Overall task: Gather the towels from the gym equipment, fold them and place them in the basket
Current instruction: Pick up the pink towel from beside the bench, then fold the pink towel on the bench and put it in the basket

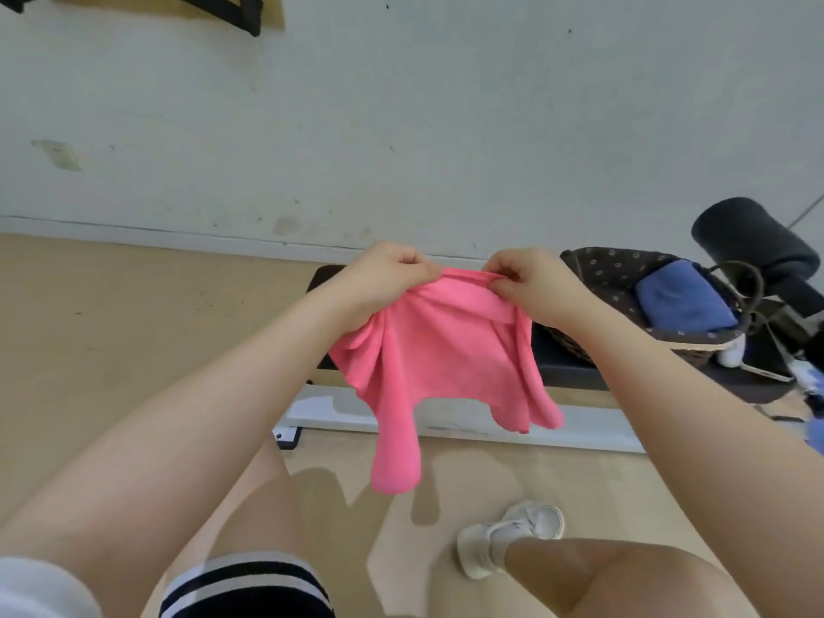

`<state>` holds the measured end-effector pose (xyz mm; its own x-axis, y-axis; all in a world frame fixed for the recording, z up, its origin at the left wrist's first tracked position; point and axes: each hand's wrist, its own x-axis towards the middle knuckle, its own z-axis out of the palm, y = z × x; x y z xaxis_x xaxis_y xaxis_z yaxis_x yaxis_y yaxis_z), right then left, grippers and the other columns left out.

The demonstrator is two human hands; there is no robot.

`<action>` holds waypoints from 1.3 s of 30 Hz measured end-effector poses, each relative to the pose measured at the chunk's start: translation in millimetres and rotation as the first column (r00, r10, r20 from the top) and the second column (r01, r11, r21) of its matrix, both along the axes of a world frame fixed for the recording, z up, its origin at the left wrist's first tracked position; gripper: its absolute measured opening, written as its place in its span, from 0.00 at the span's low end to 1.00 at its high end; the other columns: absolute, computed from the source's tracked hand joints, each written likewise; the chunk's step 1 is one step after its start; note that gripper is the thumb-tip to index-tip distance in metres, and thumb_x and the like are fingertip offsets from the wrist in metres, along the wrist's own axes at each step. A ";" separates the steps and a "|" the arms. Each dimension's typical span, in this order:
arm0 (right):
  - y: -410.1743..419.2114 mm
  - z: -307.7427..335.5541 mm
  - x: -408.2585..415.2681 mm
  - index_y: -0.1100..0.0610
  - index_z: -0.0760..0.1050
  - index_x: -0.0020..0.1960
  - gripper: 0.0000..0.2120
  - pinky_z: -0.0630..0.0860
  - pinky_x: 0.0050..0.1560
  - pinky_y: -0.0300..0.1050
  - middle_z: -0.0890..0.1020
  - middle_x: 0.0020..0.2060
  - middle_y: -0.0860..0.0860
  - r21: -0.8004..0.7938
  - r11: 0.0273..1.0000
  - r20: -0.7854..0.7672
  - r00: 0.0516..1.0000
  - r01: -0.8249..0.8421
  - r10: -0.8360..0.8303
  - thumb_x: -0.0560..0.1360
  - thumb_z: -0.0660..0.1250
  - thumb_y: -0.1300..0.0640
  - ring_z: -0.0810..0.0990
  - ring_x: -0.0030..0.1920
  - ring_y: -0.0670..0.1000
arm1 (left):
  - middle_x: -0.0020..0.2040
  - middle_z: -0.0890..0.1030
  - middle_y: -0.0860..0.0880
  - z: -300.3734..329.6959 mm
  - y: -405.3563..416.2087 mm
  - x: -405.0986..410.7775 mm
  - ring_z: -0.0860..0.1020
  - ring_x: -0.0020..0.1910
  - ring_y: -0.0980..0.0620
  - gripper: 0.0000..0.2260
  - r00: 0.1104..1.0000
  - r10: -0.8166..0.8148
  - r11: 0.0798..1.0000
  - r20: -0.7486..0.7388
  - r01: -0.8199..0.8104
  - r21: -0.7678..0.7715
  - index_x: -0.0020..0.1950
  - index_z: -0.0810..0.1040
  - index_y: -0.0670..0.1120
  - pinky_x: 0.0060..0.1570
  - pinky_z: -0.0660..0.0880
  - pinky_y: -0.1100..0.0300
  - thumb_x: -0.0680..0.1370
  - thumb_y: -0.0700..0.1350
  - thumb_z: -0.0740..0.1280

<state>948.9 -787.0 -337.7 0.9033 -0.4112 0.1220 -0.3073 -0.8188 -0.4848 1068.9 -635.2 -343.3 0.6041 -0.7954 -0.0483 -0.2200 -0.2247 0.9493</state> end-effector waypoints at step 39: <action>-71.4 -154.9 193.8 0.55 0.62 0.27 0.20 0.59 0.28 0.42 0.66 0.25 0.50 0.435 0.852 -0.116 0.956 0.292 -0.268 0.75 0.63 0.55 0.63 0.27 0.48 | 0.63 0.70 0.35 -170.7 -96.2 146.6 0.70 0.61 0.37 0.16 0.702 -0.209 0.949 0.681 -0.023 0.315 0.63 0.73 0.38 0.64 0.67 0.47 0.78 0.41 0.56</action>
<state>1142.7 -858.4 -492.6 0.7416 -0.6475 -0.1752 -0.5244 -0.3967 -0.7534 1215.5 -731.3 -514.0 0.4770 -0.8694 0.1292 -0.8249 -0.3921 0.4072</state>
